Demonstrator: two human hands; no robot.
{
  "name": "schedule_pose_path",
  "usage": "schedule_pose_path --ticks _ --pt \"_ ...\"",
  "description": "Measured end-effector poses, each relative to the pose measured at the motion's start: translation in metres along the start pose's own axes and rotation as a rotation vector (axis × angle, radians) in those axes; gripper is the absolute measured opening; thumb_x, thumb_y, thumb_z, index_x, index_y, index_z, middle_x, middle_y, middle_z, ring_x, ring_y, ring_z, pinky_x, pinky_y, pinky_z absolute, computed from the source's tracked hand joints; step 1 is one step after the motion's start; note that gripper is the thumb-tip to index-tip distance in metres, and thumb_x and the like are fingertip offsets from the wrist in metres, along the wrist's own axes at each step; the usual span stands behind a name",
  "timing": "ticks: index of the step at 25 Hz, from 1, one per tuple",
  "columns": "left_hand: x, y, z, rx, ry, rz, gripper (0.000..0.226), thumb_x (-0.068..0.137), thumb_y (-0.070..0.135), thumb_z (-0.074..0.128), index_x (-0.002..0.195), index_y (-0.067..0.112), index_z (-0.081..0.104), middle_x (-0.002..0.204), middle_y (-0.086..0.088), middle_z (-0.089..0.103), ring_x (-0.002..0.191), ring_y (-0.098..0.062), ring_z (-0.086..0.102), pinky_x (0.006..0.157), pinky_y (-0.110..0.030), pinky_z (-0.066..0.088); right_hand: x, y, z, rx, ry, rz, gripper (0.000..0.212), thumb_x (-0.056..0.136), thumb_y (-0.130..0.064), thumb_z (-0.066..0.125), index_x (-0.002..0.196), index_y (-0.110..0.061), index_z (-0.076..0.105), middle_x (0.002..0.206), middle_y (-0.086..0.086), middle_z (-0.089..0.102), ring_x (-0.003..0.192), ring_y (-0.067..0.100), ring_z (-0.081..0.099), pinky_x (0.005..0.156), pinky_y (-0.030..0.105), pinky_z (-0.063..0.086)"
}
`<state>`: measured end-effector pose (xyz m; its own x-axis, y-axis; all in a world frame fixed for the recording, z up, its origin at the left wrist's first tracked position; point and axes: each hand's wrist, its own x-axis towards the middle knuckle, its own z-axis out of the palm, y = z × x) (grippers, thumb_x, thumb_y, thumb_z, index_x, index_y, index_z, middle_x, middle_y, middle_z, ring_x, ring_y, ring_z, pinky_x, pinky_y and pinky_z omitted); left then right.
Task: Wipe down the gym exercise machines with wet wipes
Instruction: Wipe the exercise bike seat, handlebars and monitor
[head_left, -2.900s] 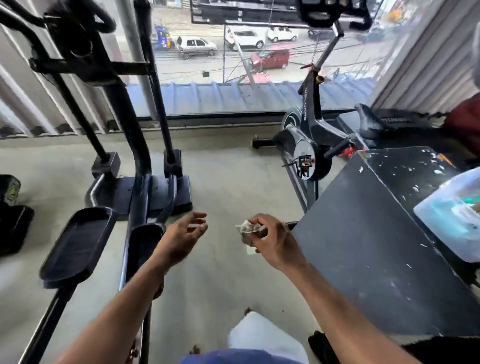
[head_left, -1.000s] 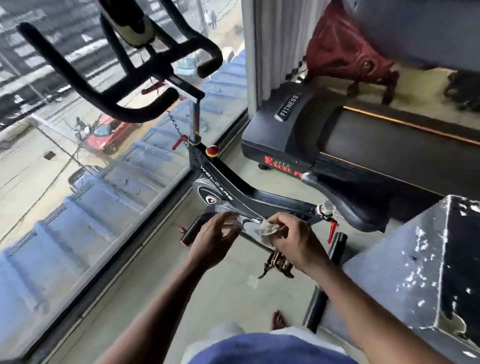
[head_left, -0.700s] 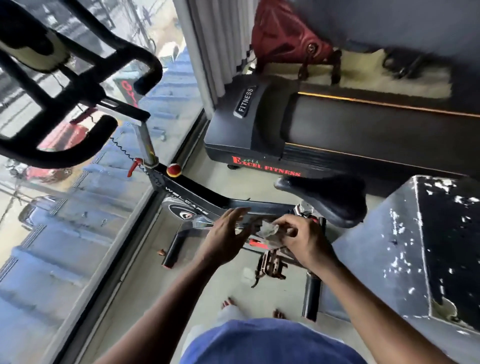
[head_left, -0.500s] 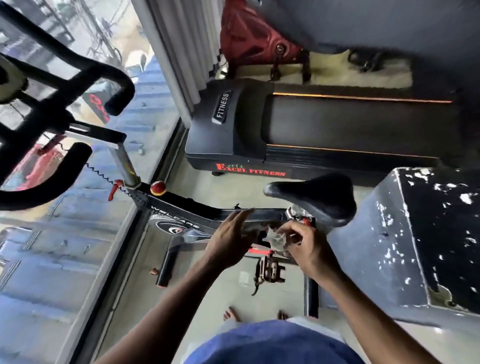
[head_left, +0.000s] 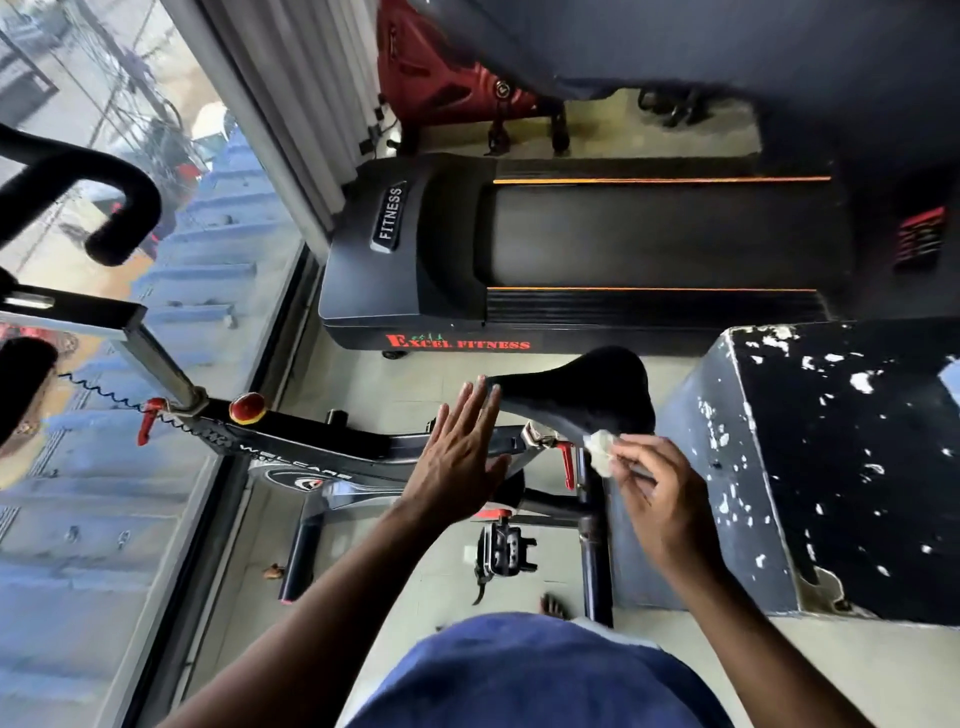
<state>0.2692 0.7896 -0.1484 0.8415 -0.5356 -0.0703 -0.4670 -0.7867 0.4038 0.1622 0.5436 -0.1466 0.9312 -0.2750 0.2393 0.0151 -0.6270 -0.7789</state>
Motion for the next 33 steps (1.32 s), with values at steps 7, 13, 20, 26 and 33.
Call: schedule_pose_path --ticks 7,13,20,26,33 --pt "0.039 -0.009 0.017 0.167 -0.185 -0.045 0.102 0.103 0.047 0.056 0.161 0.012 -0.021 0.167 -0.009 -0.03 0.157 -0.023 -0.023 0.131 -0.043 0.001 0.053 0.046 0.008 -0.351 0.01 -0.075 0.02 0.088 0.005 0.069 0.104 -0.007 0.071 0.097 0.006 0.062 0.087 0.029 0.06 0.08 0.022 0.043" --pt "0.037 -0.012 0.026 0.162 -0.234 -0.074 0.107 0.102 0.04 0.057 0.156 0.014 -0.031 0.164 -0.008 -0.039 0.155 -0.024 -0.028 0.131 -0.042 -0.002 0.048 0.051 0.015 -0.383 -0.076 -0.134 0.019 0.094 -0.002 0.065 0.111 -0.002 0.074 0.097 0.005 0.061 0.089 0.021 0.059 0.088 0.009 0.037" --pt "0.039 -0.011 0.025 0.198 -0.252 -0.083 0.108 0.102 0.046 0.056 0.156 0.013 -0.031 0.163 -0.008 -0.04 0.154 -0.024 -0.029 0.131 -0.045 -0.003 0.071 0.054 0.022 -0.392 -0.076 -0.133 0.019 0.089 0.006 0.066 0.103 -0.003 0.074 0.094 0.006 0.059 0.083 0.027 0.058 0.072 0.026 0.05" --pt "0.047 0.002 0.023 0.211 -0.19 -0.093 0.102 0.102 0.056 0.051 0.162 0.008 -0.016 0.166 -0.011 -0.029 0.156 -0.024 -0.023 0.13 -0.044 -0.005 0.052 0.058 0.01 -0.391 -0.214 -0.152 0.017 0.087 0.002 0.07 0.098 -0.01 0.074 0.09 -0.001 0.059 0.079 0.019 0.059 0.071 0.017 0.047" --pt "0.07 0.006 0.034 0.253 -0.292 0.025 0.108 0.097 0.059 0.05 0.16 0.008 -0.021 0.166 -0.014 -0.03 0.155 -0.03 -0.028 0.13 -0.047 -0.004 0.089 0.046 0.026 -0.462 -0.239 -0.209 0.024 0.086 0.002 0.063 0.097 -0.015 0.076 0.093 0.0 0.061 0.086 0.021 0.053 0.071 0.032 0.053"
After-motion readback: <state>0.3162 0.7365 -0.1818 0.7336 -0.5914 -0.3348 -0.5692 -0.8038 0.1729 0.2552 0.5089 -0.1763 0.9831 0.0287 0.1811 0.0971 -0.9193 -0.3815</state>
